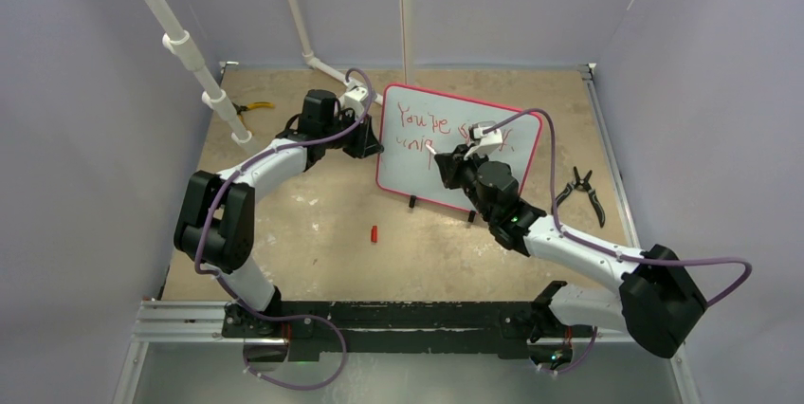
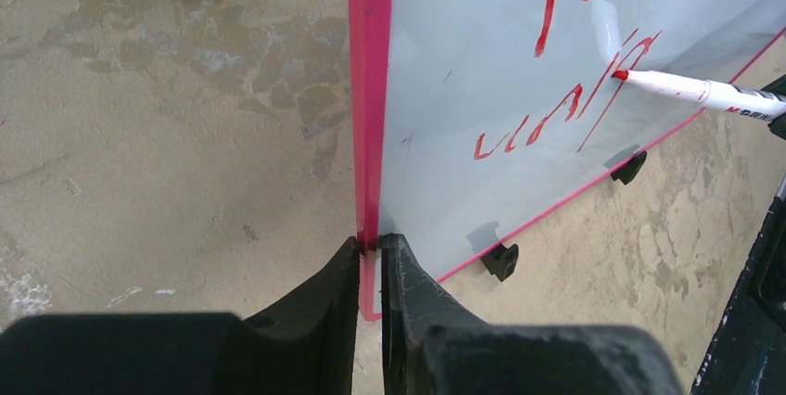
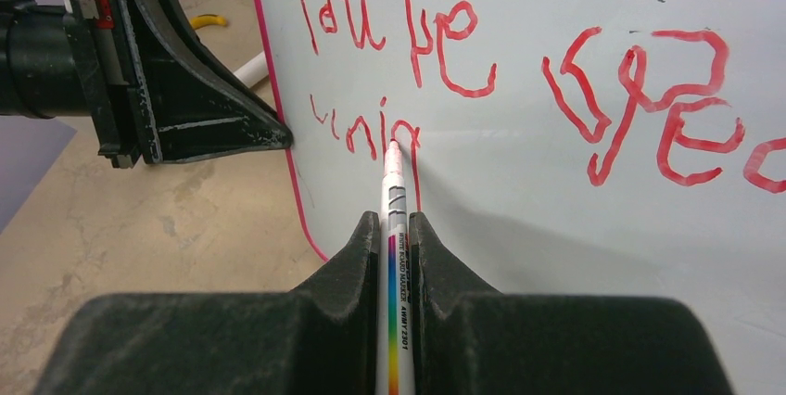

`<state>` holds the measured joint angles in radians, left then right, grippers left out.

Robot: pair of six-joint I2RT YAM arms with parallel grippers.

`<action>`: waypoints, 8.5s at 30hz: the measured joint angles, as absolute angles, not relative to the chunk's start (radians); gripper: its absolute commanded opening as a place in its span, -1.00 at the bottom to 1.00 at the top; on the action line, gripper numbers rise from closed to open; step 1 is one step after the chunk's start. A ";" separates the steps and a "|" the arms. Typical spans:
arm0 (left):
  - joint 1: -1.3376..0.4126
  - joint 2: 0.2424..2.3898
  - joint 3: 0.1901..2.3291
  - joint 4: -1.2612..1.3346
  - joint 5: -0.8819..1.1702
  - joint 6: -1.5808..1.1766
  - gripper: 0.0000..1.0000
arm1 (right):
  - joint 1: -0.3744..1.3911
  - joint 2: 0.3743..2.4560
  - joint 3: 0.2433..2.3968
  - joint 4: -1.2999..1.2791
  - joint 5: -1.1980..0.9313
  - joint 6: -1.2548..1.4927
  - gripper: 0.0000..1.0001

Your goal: Write a sentence on the whiteboard

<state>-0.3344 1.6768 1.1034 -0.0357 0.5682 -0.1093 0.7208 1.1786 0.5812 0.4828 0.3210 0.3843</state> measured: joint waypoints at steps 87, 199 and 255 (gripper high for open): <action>-0.334 1.675 1.103 -0.043 0.550 -0.109 -1.00 | 0.727 1.057 0.592 0.306 0.455 0.399 -1.00; -0.334 1.667 1.103 -0.051 0.546 -0.111 -1.00 | 0.726 0.959 0.564 0.142 0.472 0.478 -1.00; -0.337 1.610 1.090 -0.069 0.532 -0.118 -0.12 | 0.722 0.662 0.465 0.133 0.343 0.393 -1.00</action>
